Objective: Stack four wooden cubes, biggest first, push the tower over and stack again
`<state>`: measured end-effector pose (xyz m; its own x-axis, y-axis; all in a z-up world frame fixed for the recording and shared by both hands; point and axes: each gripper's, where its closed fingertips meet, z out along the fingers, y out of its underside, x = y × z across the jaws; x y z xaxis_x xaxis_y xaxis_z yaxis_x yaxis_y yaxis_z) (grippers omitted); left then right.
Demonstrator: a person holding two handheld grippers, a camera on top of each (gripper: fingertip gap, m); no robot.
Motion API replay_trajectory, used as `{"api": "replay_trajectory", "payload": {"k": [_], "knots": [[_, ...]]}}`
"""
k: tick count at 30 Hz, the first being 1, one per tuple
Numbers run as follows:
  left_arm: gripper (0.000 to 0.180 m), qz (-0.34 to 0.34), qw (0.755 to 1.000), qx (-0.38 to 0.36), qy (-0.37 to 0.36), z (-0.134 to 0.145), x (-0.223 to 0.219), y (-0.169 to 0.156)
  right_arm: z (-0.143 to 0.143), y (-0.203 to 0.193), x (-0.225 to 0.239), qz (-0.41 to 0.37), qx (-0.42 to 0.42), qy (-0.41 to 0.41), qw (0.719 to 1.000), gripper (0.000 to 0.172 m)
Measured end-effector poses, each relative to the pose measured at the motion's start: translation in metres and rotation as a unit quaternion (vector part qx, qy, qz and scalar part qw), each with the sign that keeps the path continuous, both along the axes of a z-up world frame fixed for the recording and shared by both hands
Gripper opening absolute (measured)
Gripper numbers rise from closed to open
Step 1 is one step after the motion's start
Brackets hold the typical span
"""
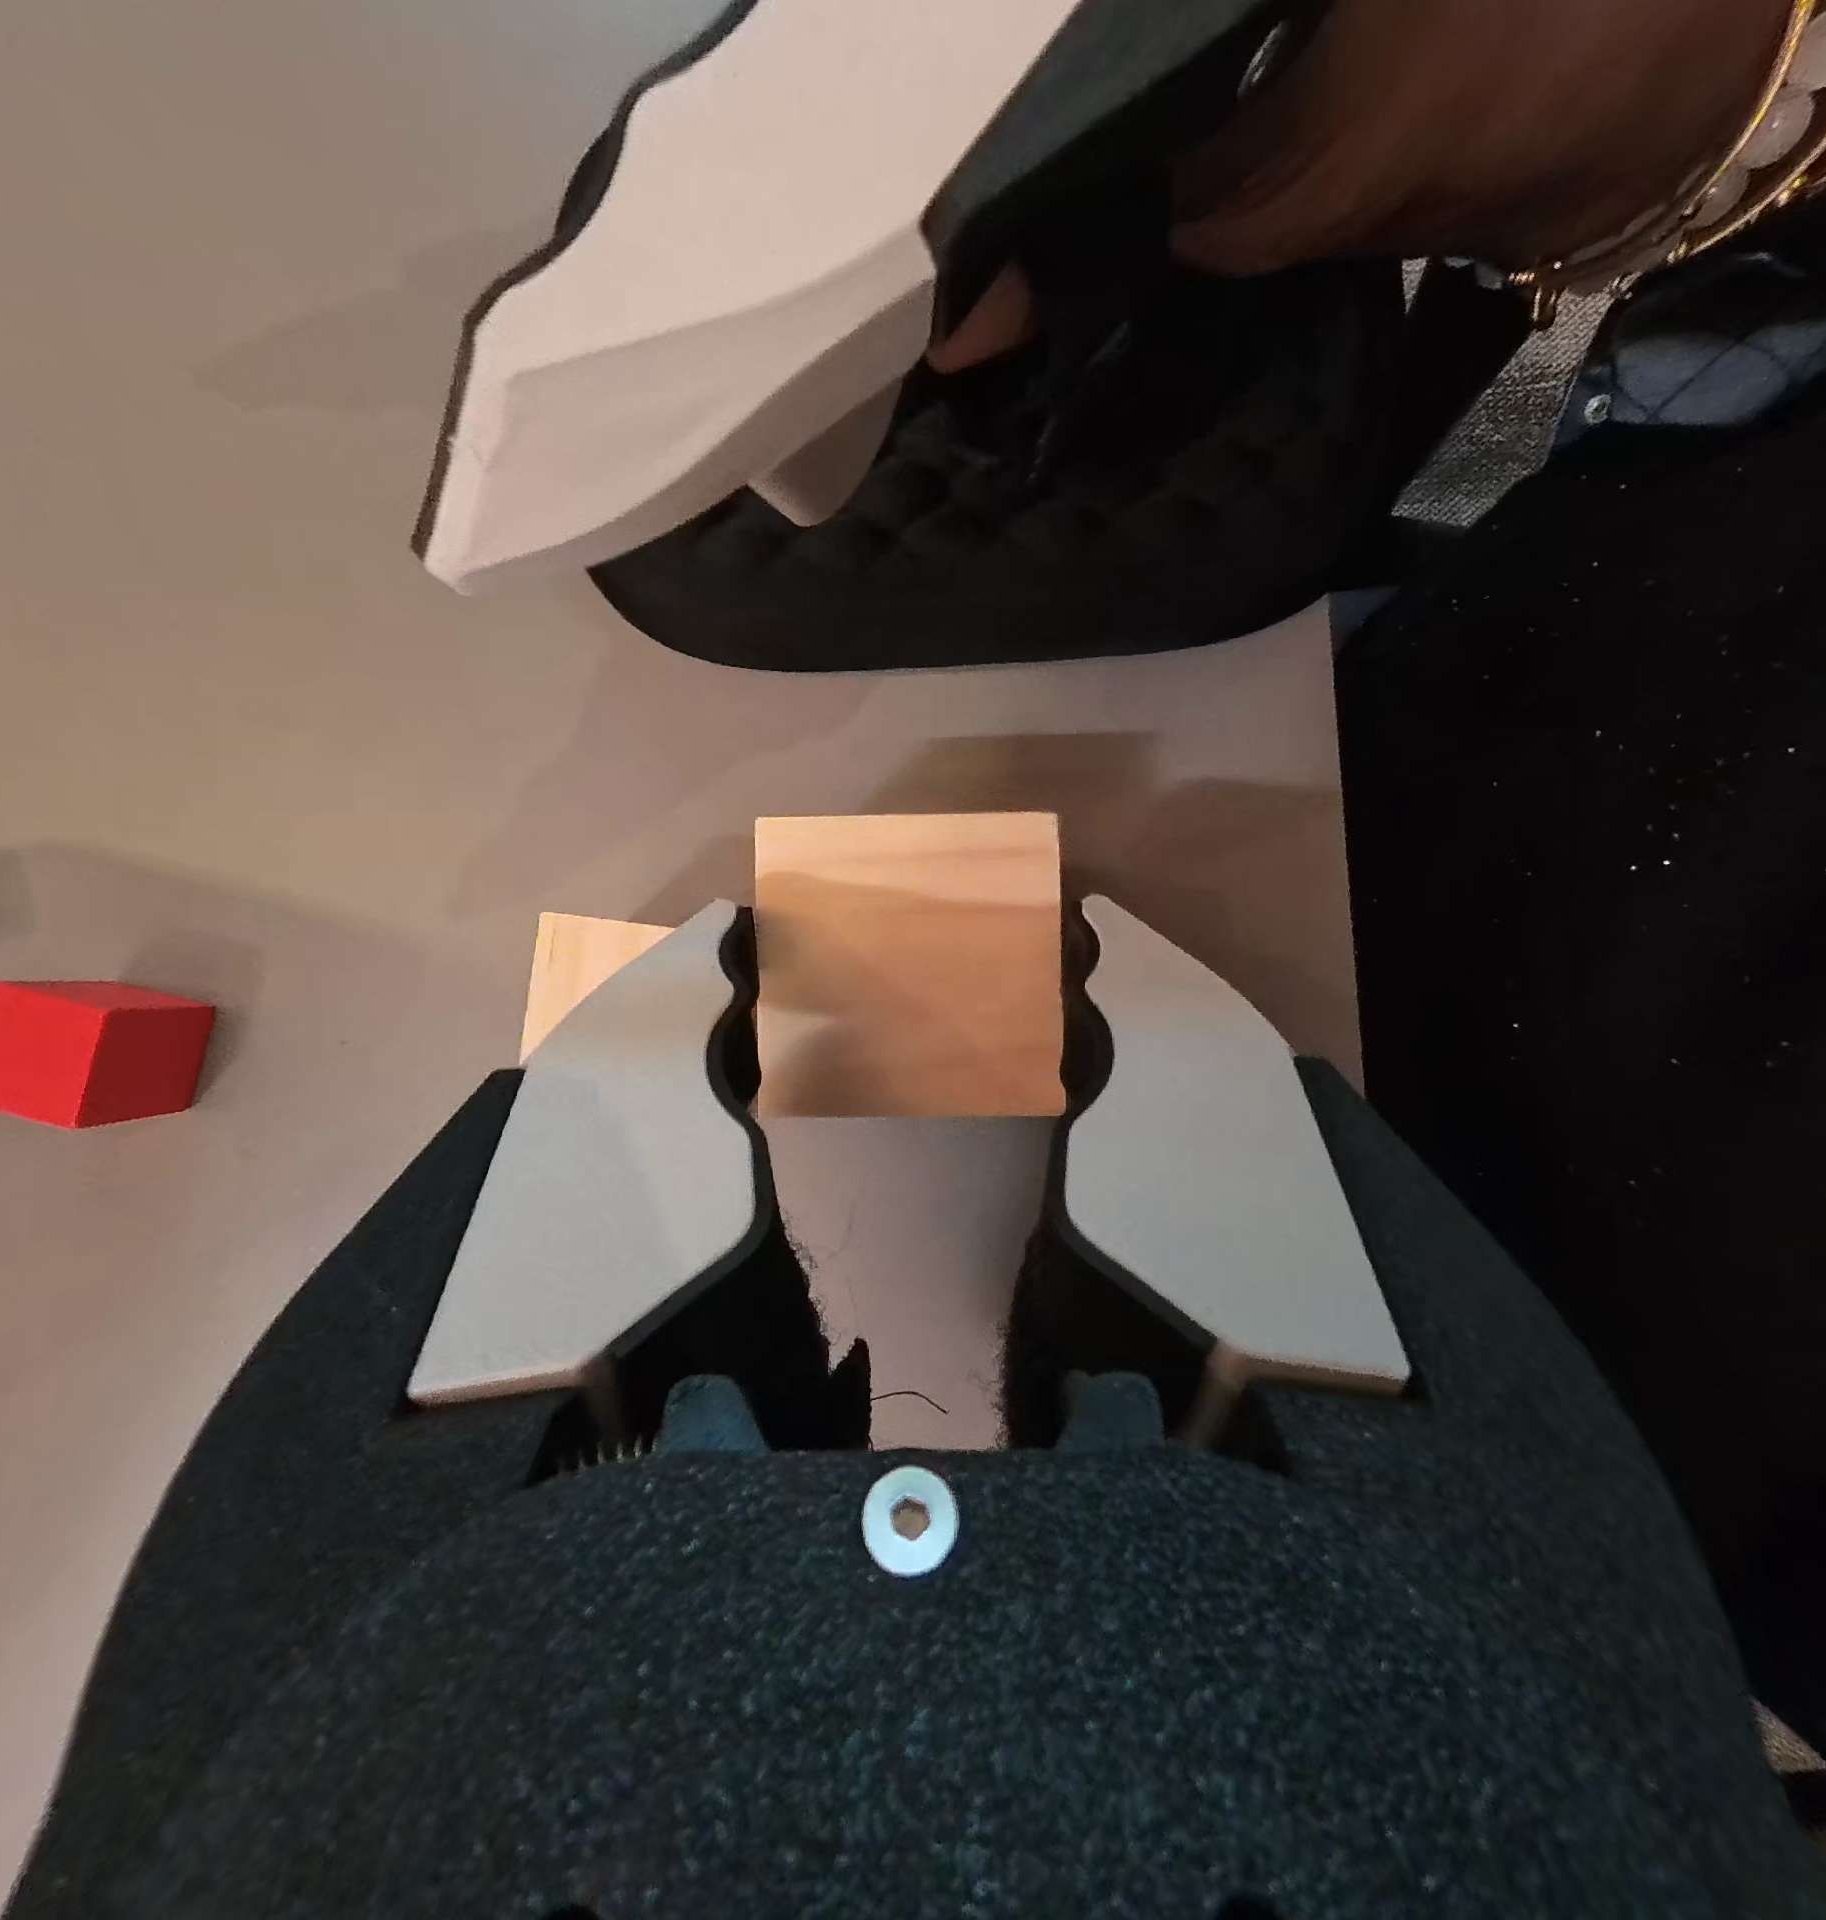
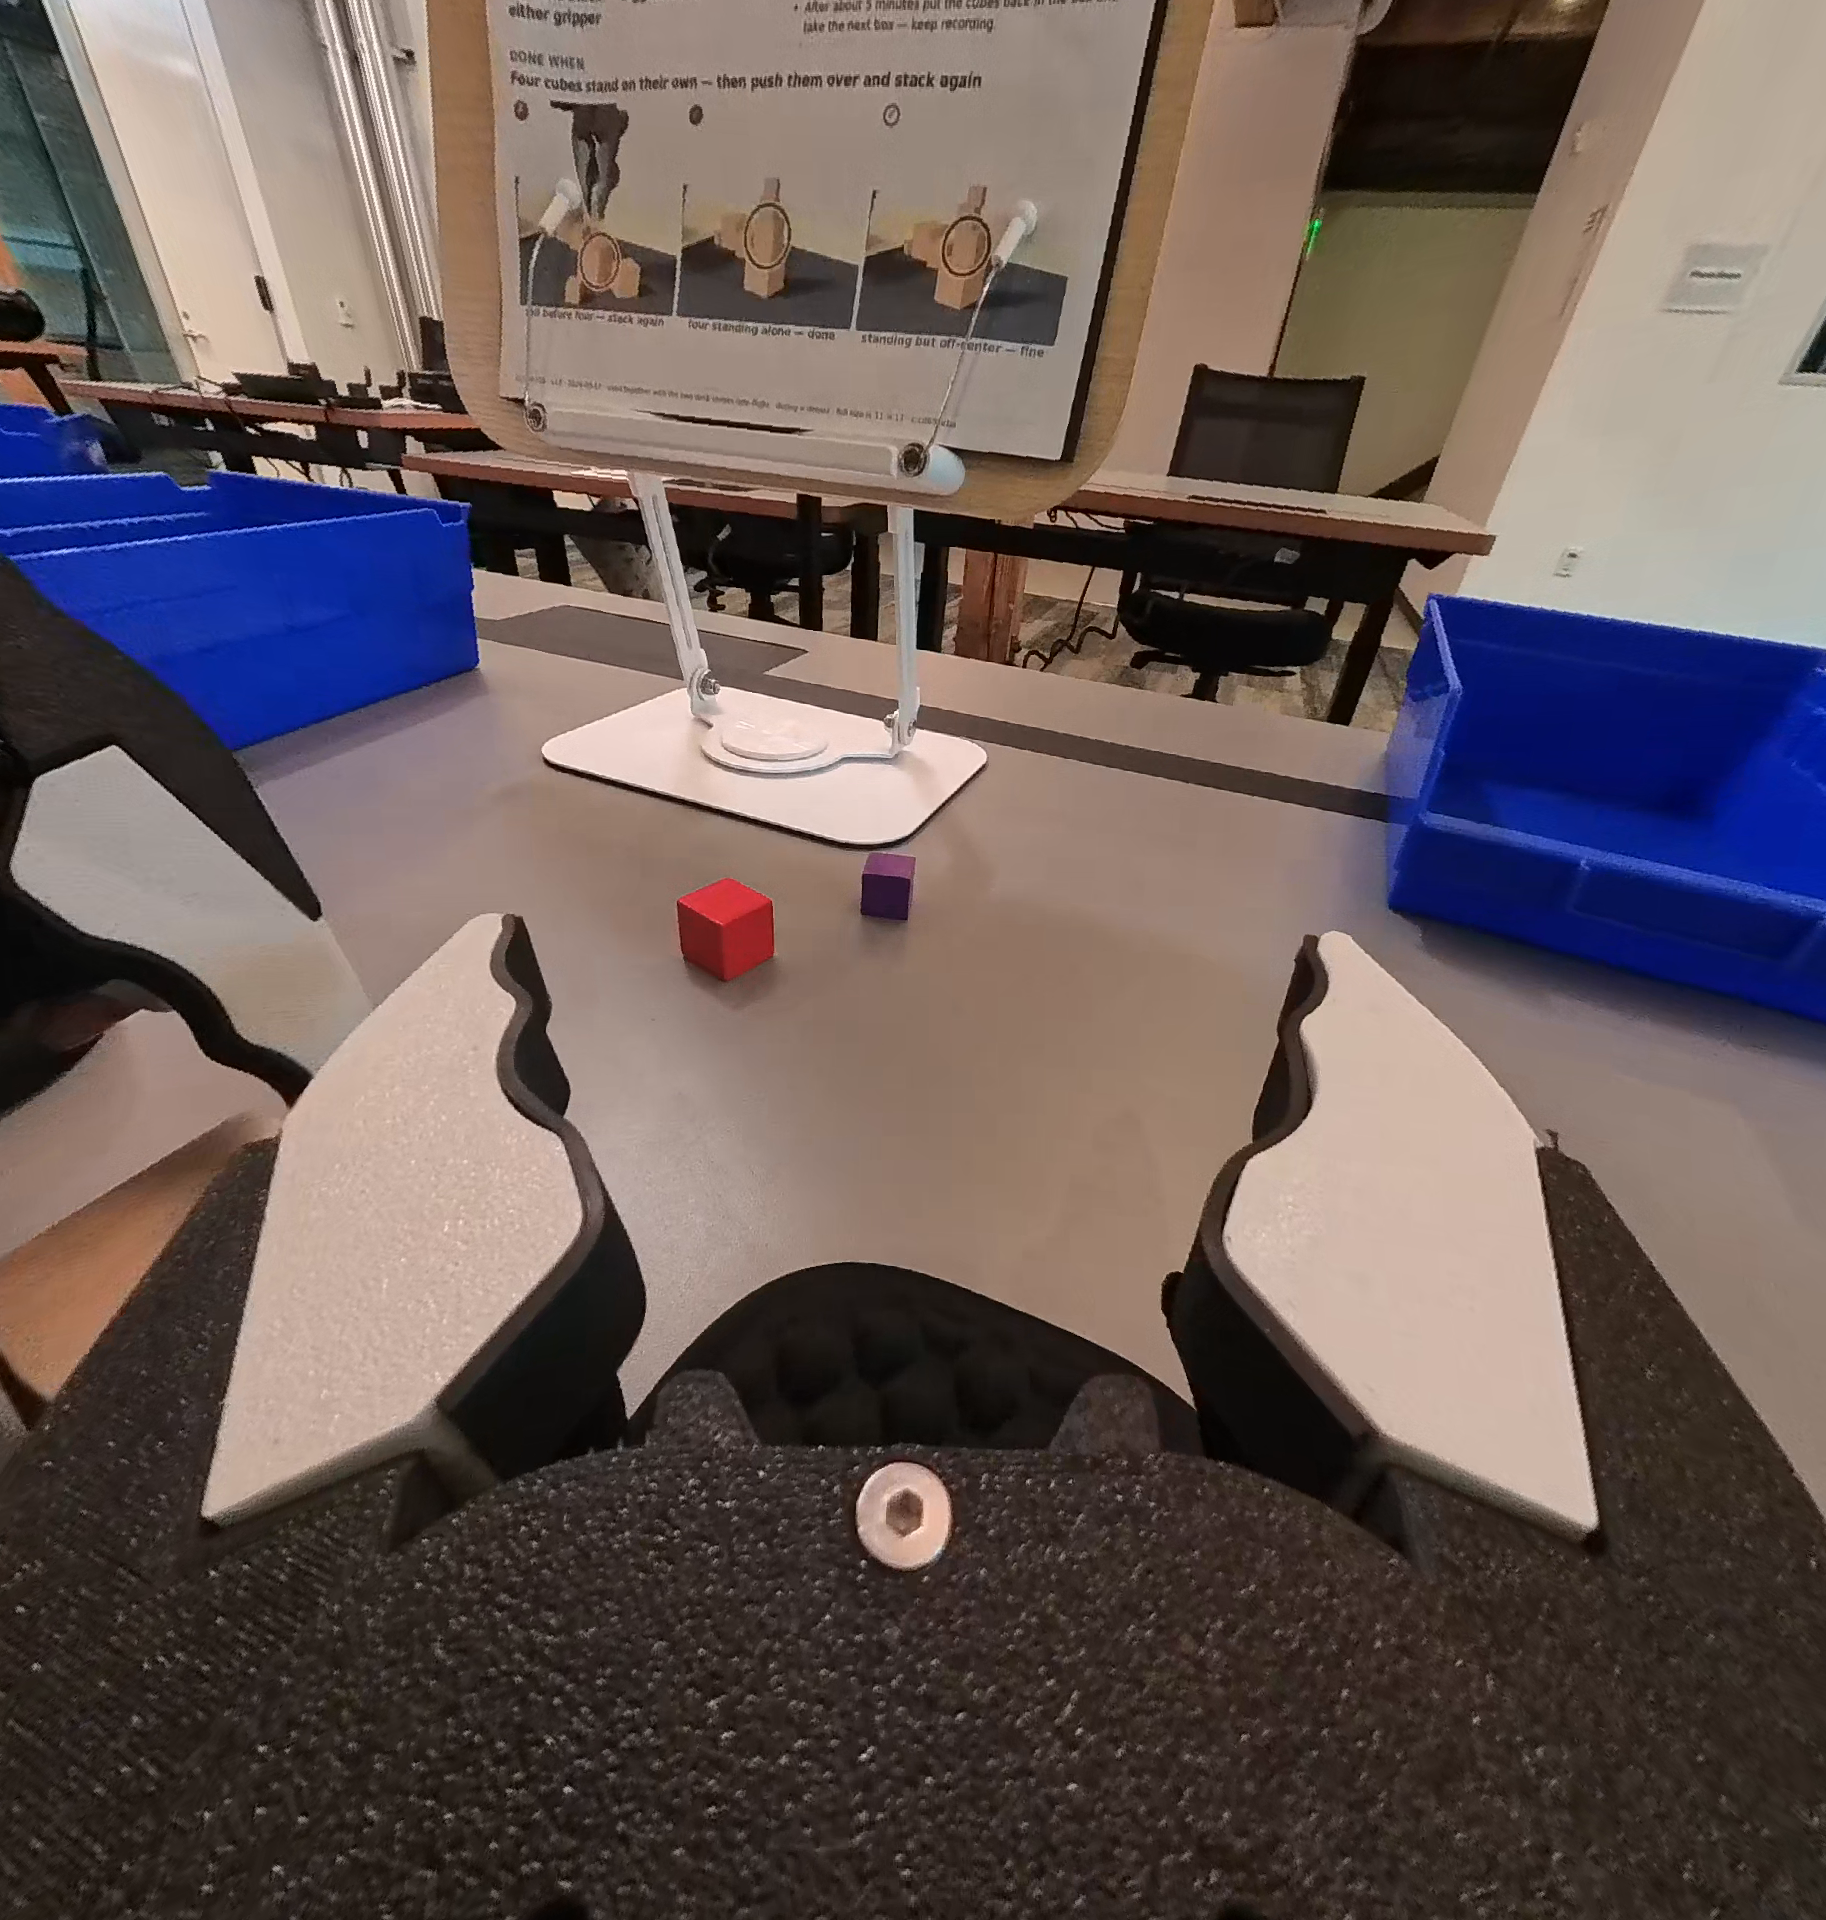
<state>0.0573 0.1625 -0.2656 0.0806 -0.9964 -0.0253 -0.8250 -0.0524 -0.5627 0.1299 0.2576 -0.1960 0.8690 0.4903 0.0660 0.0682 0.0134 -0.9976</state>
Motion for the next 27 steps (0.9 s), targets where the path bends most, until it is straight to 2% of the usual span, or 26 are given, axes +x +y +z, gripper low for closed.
{"api": "replay_trajectory", "payload": {"k": [5,8,12,16,19,21,27], "knots": [[0.059,-0.01,0.999,0.017,0.032,-0.007,-0.003,0.001,0.0,0.0,0.0,0.002,0.001,-0.001,1.0,0.129],[0.058,-0.001,1.0,-0.006,0.025,-0.002,-0.003,-0.001,0.0,-0.001,-0.001,0.006,0.002,0.0,1.0,0.129],[0.058,0.038,0.999,-0.015,-0.03,0.039,-0.007,0.014,0.0,-0.001,-0.002,0.008,0.002,-0.001,1.0,0.129],[0.058,0.1,0.993,0.019,-0.056,0.09,-0.013,0.054,0.0,-0.001,-0.002,0.007,0.003,-0.006,1.0,0.129],[0.058,0.143,0.987,0.041,-0.063,0.113,-0.002,0.087,0.0,-0.001,-0.002,0.006,0.004,-0.007,1.0,0.129],[0.058,0.162,0.985,0.039,-0.054,0.109,0.013,0.104,-0.001,-0.001,-0.003,0.007,0.003,-0.009,1.0,0.129],[0.058,0.169,0.985,0.005,-0.017,0.062,0.061,0.129,0.0,-0.002,-0.004,0.009,0.006,-0.011,1.0,0.129]]}}
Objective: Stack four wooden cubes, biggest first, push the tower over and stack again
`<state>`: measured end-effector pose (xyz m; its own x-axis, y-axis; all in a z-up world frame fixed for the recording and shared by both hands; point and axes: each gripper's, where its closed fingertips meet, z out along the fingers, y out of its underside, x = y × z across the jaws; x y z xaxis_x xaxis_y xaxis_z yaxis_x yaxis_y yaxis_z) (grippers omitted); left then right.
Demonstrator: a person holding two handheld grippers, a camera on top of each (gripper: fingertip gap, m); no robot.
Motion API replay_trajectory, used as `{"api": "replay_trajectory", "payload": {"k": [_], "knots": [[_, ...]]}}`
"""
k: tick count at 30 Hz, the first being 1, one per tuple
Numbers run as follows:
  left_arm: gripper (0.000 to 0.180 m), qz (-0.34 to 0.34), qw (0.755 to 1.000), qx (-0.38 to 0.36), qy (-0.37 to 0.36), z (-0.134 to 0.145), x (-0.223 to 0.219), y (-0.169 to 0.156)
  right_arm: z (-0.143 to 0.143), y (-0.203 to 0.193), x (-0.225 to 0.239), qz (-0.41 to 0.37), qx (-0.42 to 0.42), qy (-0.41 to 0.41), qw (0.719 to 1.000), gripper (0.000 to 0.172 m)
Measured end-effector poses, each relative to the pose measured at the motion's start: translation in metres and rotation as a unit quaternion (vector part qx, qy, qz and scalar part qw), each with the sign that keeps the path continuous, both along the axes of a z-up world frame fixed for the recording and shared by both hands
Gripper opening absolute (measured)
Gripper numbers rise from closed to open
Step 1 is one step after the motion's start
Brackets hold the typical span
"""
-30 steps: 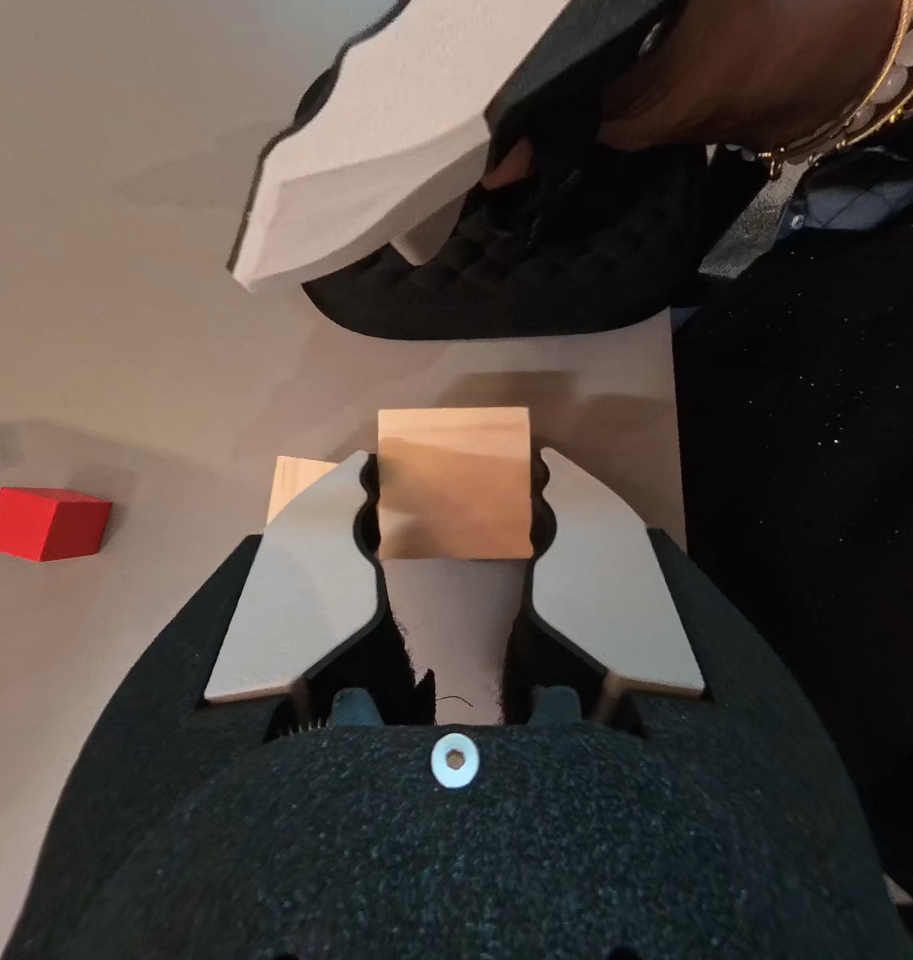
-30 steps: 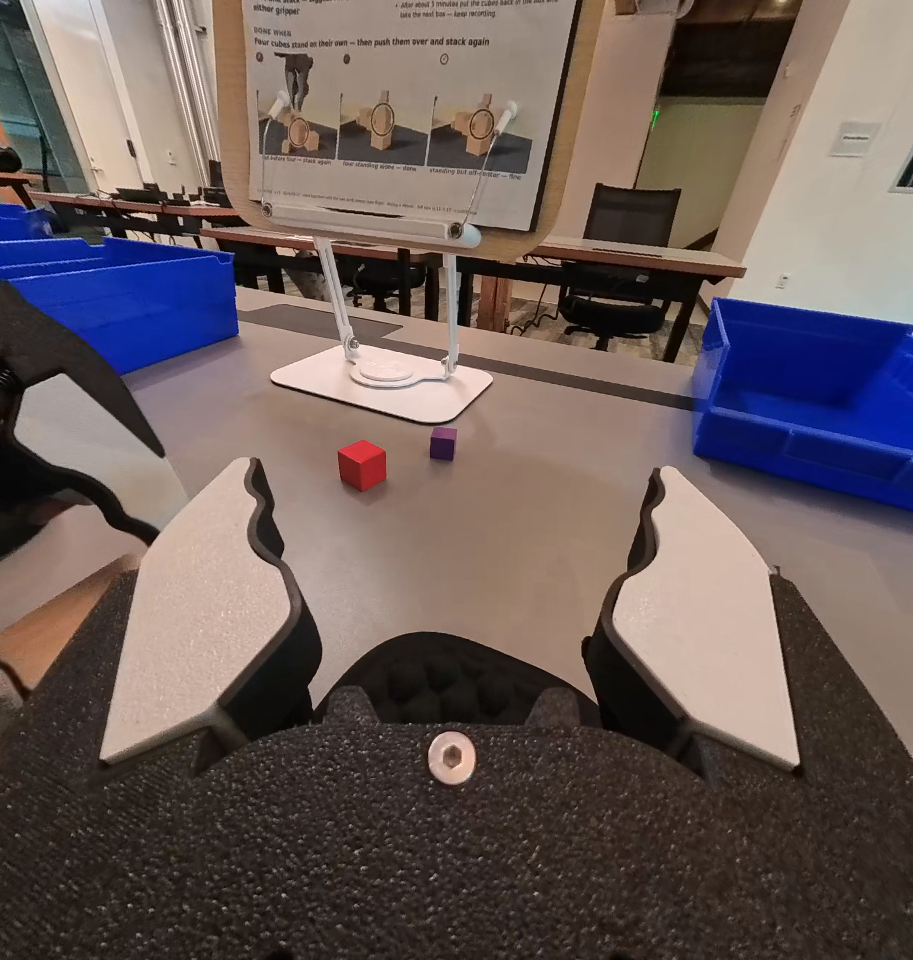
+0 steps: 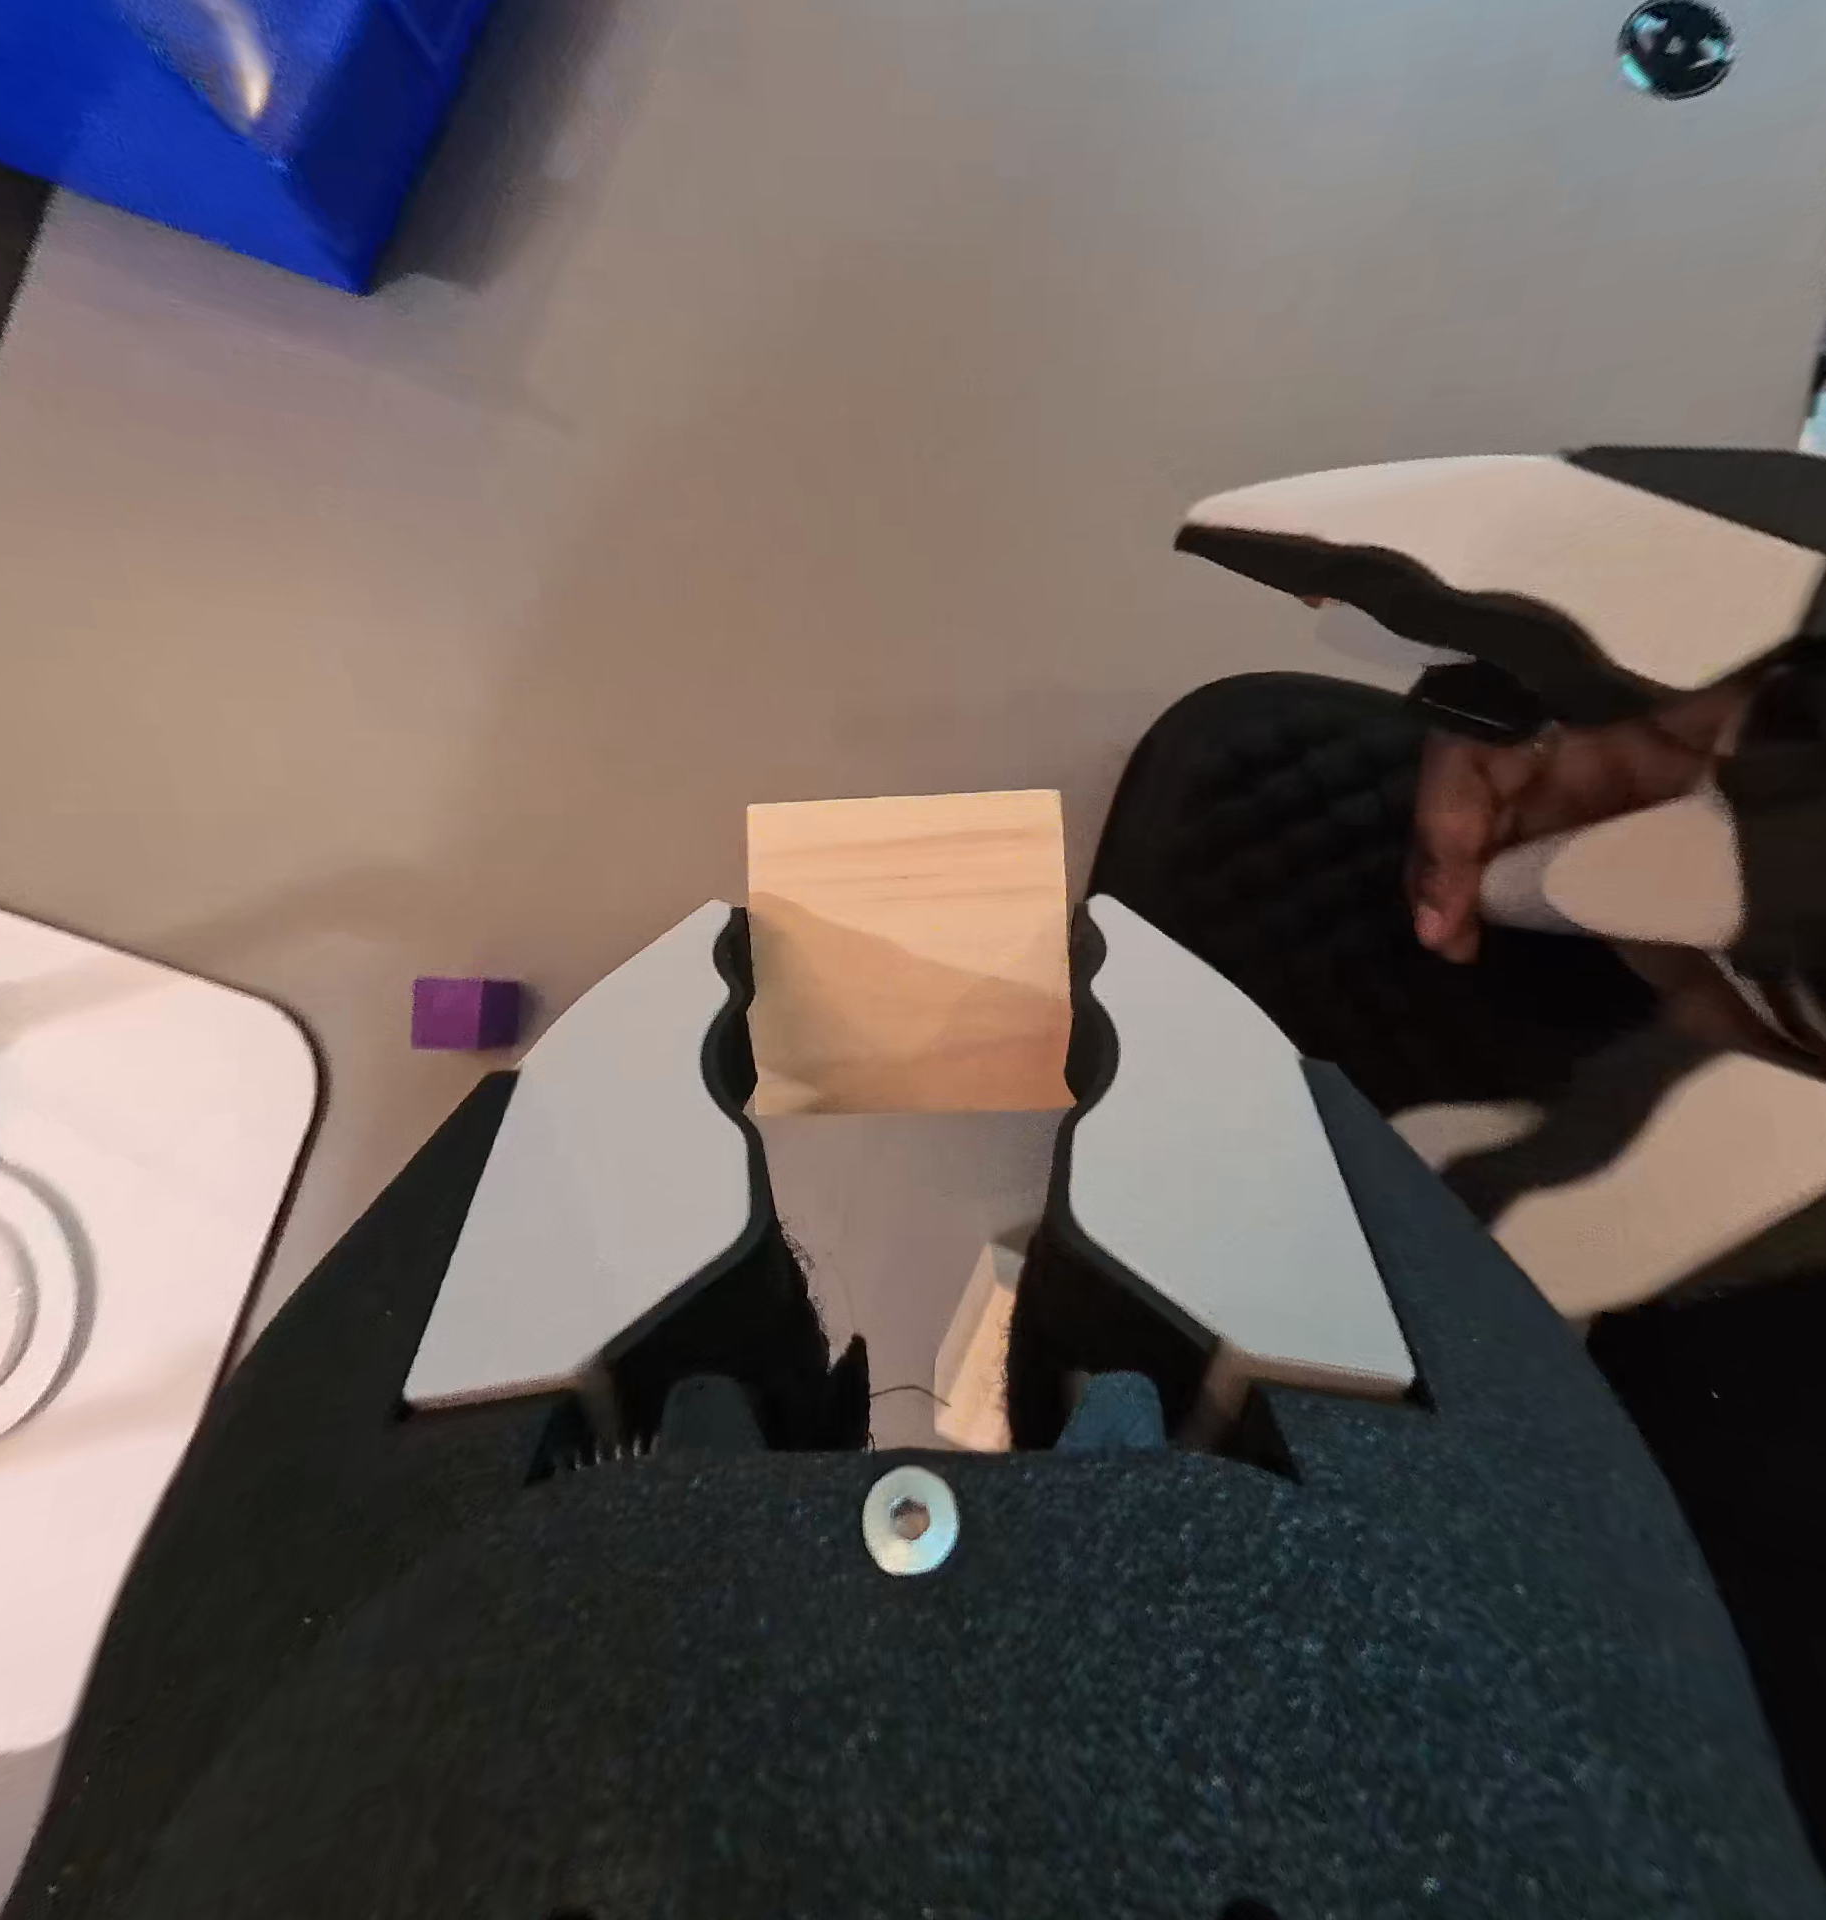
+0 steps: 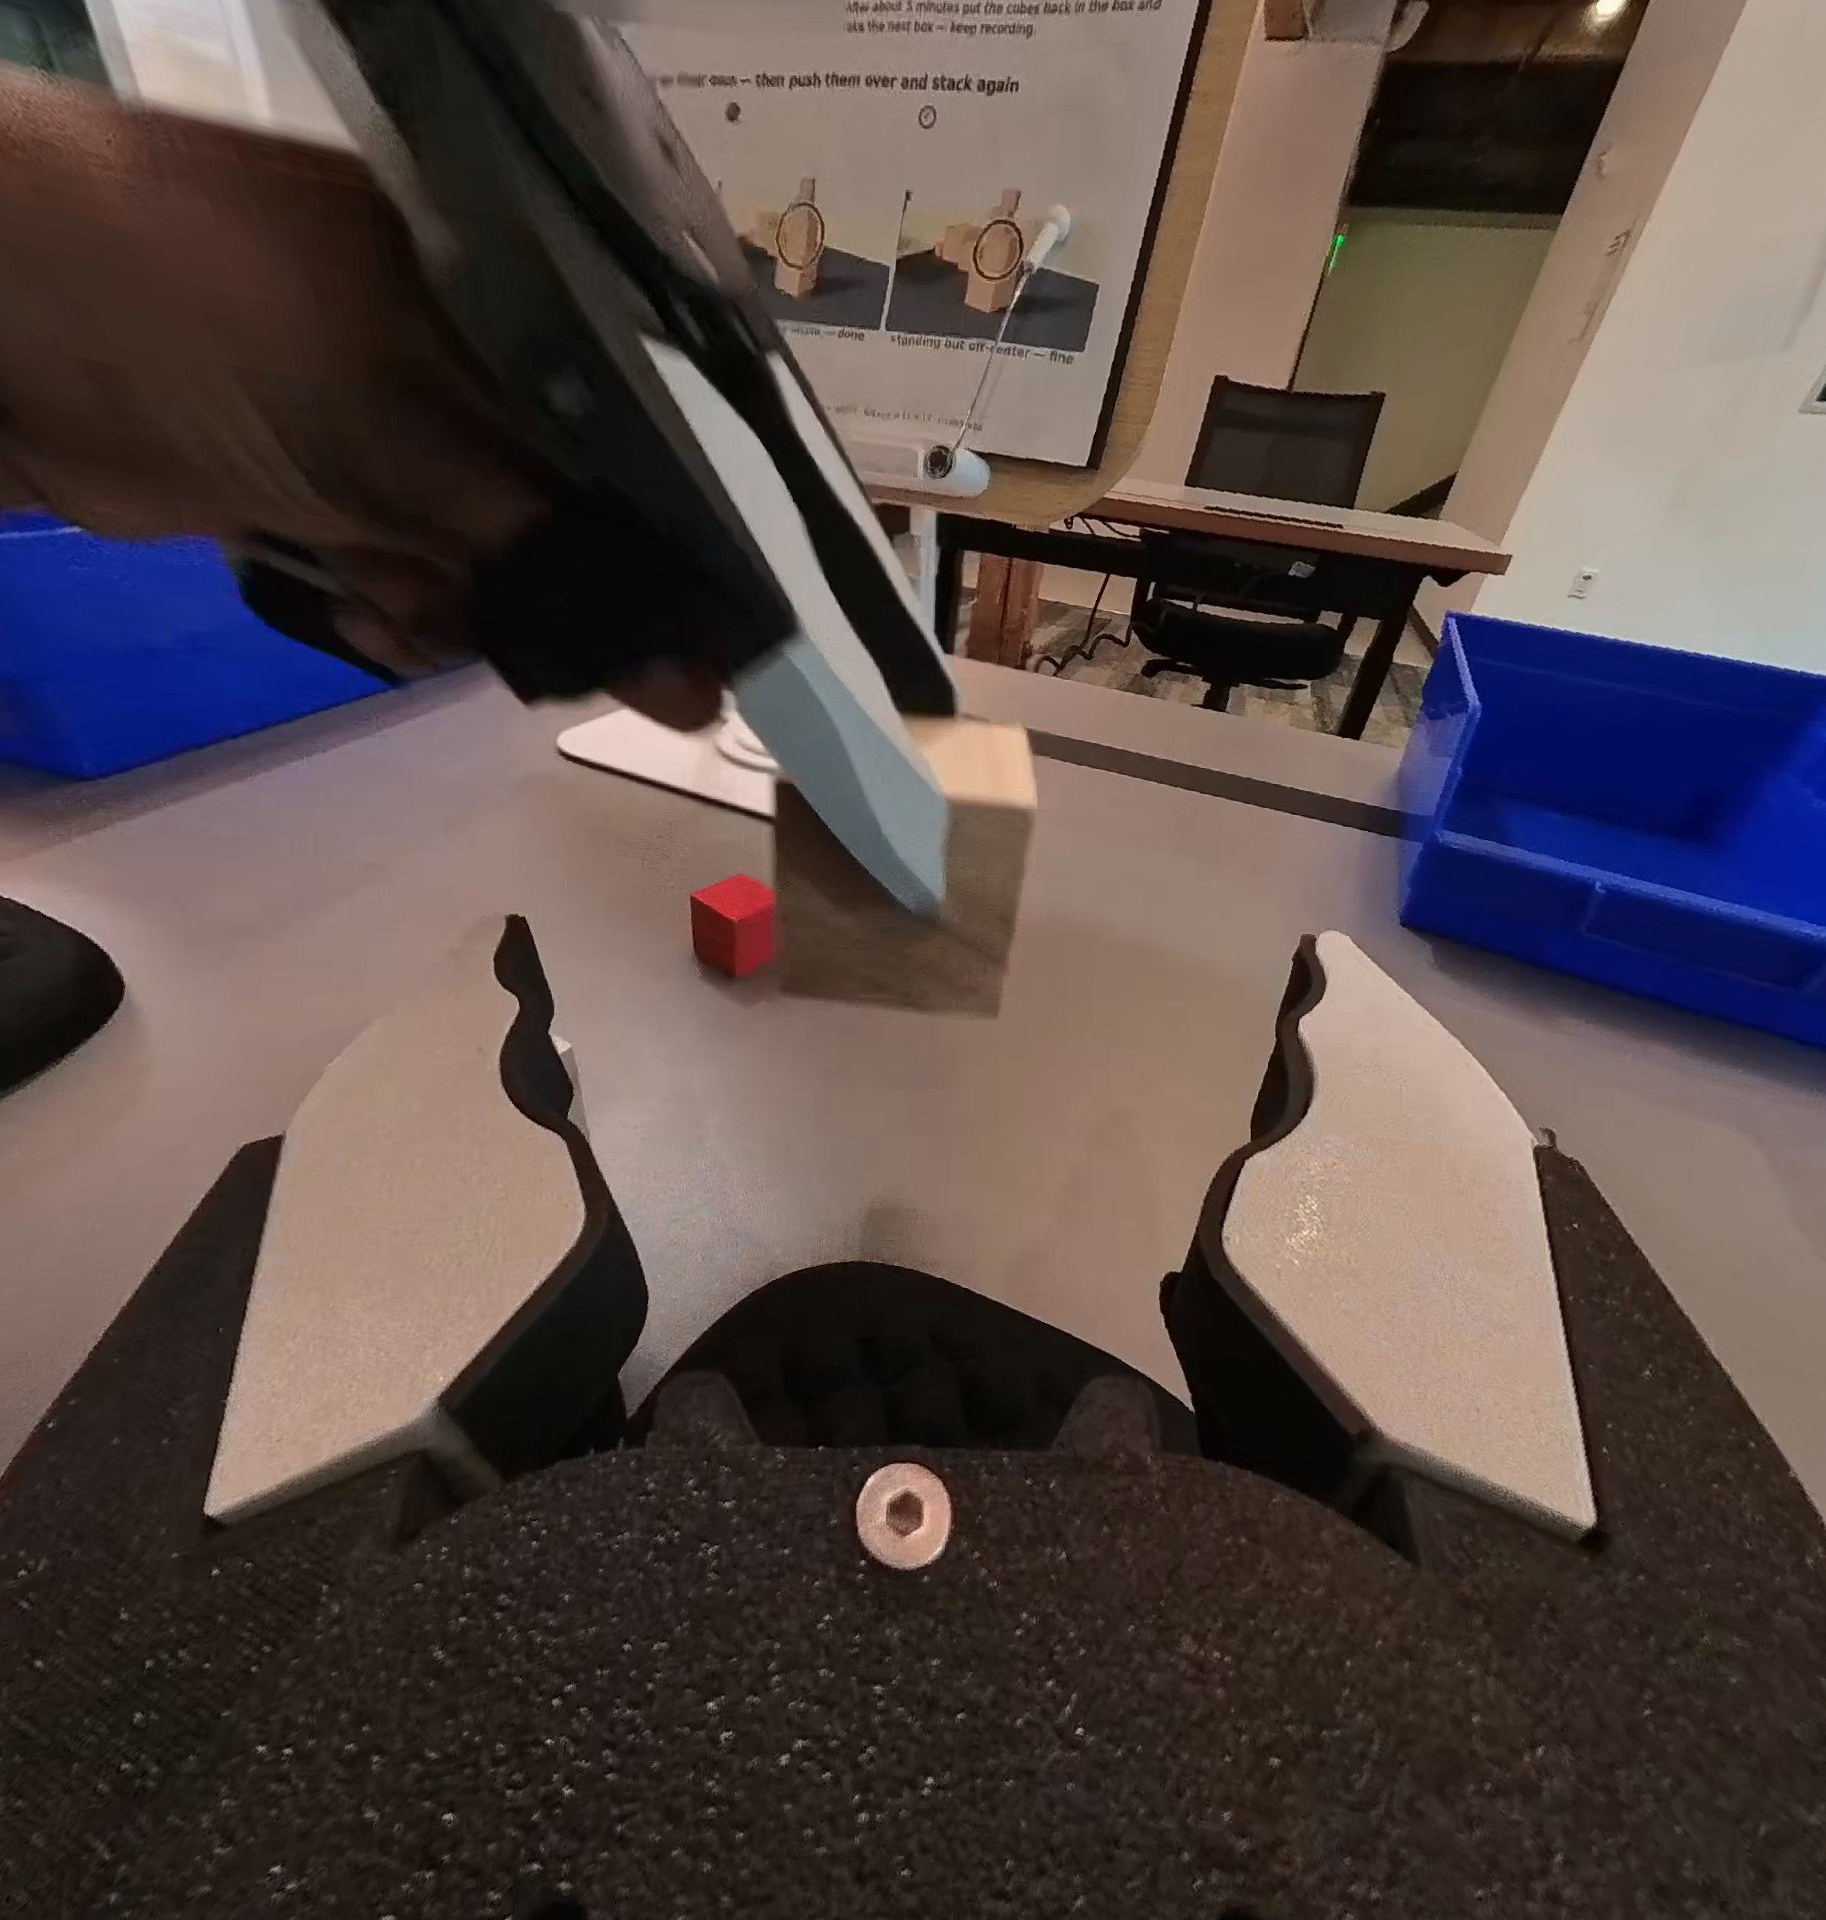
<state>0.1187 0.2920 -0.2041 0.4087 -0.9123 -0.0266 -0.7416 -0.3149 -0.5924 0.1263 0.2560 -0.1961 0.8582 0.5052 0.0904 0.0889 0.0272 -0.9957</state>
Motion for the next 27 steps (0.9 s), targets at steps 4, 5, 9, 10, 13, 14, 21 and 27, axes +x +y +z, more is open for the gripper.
{"api": "replay_trajectory", "payload": {"k": [4,5,9,10,13,14,21,27], "knots": [[0.058,-0.007,1.0,-0.003,0.002,-0.025,0.015,0.002,0.001,-0.002,-0.001,0.005,0.004,-0.002,1.0,0.131],[0.058,-0.007,1.0,-0.005,0.001,-0.029,0.017,0.002,0.001,-0.002,-0.001,0.005,0.005,-0.003,1.0,0.131],[0.058,-0.002,1.0,-0.013,-0.003,-0.042,0.019,0.005,0.0,-0.002,-0.002,0.003,0.007,-0.009,1.0,0.13],[0.058,-0.004,1.0,-0.008,-0.003,-0.044,0.02,0.007,0.0,-0.002,-0.003,0.003,0.007,-0.01,1.0,0.13],[0.058,-0.017,1.0,0.001,-0.006,-0.049,0.022,0.01,0.0,-0.001,-0.002,0.003,0.005,-0.009,1.0,0.131],[0.058,-0.023,1.0,0.003,-0.009,-0.05,0.023,0.01,0.0,-0.001,-0.002,0.003,0.005,-0.008,1.0,0.131],[0.058,-0.034,0.999,0.006,0.009,-0.061,0.024,0.009,0.0,0.0,-0.001,0.001,0.002,-0.005,1.0,0.131],[0.058,-0.03,0.999,0.003,0.012,-0.063,0.023,0.01,-0.001,0.0,-0.001,0.001,0.001,-0.005,1.0,0.13]]}}
